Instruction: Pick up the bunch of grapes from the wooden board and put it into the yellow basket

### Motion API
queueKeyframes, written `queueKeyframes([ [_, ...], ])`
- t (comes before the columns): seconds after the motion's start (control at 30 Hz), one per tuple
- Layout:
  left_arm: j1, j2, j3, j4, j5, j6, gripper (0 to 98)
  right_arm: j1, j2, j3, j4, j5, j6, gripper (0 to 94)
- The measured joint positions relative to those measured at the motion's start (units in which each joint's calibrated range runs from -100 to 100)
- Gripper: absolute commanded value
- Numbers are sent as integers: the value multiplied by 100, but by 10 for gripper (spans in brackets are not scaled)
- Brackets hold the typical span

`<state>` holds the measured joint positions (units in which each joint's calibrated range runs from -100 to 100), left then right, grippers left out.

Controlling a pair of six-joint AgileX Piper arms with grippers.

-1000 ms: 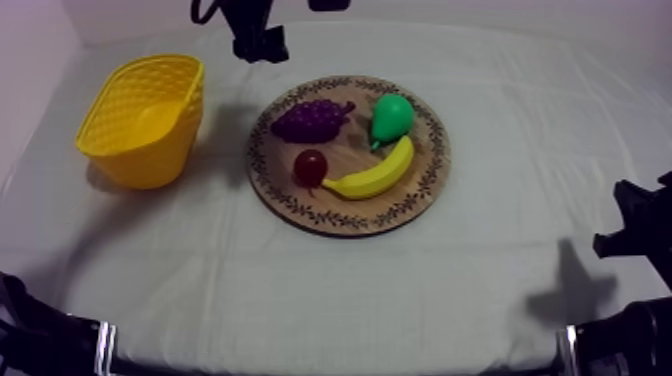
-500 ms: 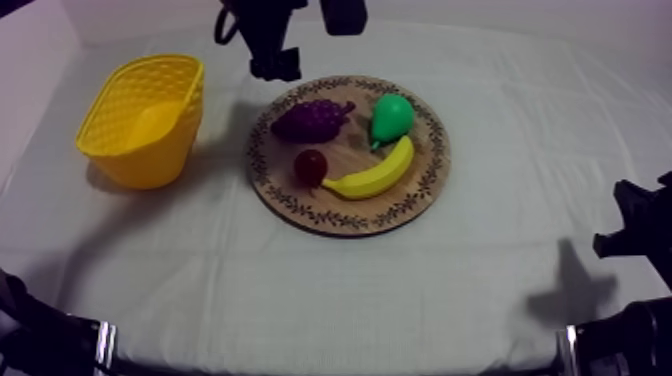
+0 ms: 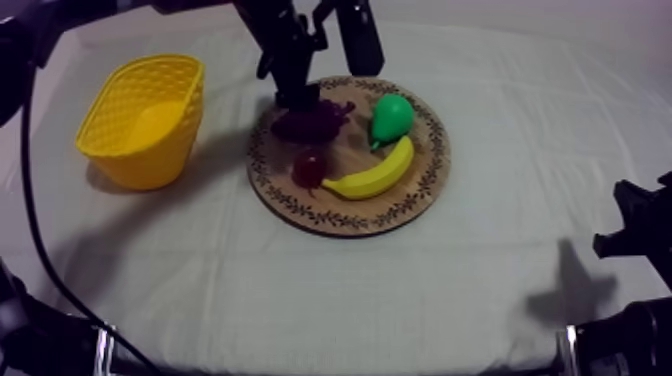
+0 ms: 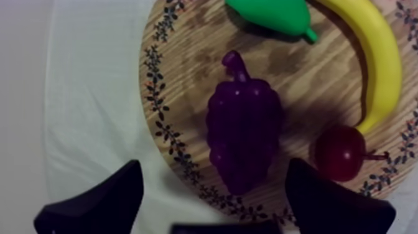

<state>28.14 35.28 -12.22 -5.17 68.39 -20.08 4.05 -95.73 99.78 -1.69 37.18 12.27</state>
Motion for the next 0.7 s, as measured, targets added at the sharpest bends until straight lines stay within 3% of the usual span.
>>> queueKeyframes([
  [0.7,-75,1409,-837,50,138,-60,839,0,0,0,0,0,8,5],
])
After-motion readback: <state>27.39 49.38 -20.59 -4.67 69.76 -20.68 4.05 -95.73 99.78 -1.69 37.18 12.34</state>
